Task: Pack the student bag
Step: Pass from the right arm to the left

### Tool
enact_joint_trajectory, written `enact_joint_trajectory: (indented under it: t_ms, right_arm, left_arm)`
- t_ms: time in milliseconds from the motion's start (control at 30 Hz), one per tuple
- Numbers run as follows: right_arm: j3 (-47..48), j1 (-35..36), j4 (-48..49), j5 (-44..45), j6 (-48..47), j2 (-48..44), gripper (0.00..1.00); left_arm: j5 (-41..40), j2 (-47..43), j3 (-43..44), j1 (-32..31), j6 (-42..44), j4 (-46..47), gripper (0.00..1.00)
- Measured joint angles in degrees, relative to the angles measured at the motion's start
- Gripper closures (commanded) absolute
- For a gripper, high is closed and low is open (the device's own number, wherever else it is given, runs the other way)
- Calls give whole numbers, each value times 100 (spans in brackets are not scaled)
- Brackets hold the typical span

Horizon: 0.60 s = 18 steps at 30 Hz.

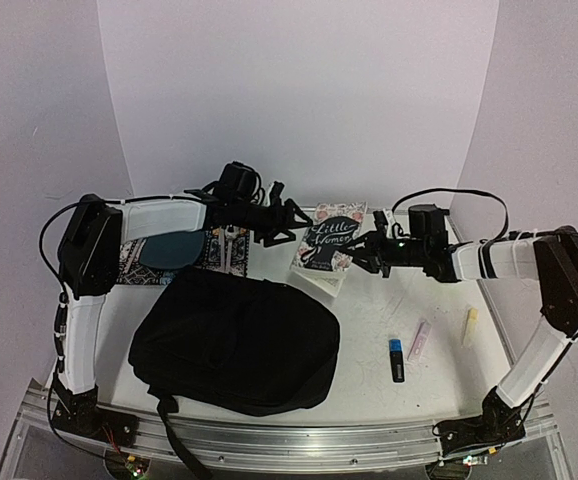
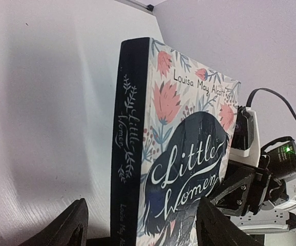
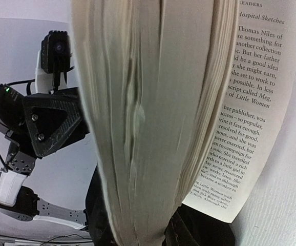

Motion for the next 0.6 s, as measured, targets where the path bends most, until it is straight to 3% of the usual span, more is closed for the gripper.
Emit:
enact_joint_trajectory:
  t_ms: [300,467,600]
  right_arm:
    - [294,95,-18,-533,-34,-69,100]
    - [307,177,-23,-651,-58,-69,100]
    - [360,205,-43,-754,-71,-69,100]
  left_arm:
    - [424,-2,2,-6,-60,101,36]
    - [743,-56,-9,-6,-141,198,54]
    - [827,-302,-283,7,-229,359,76]
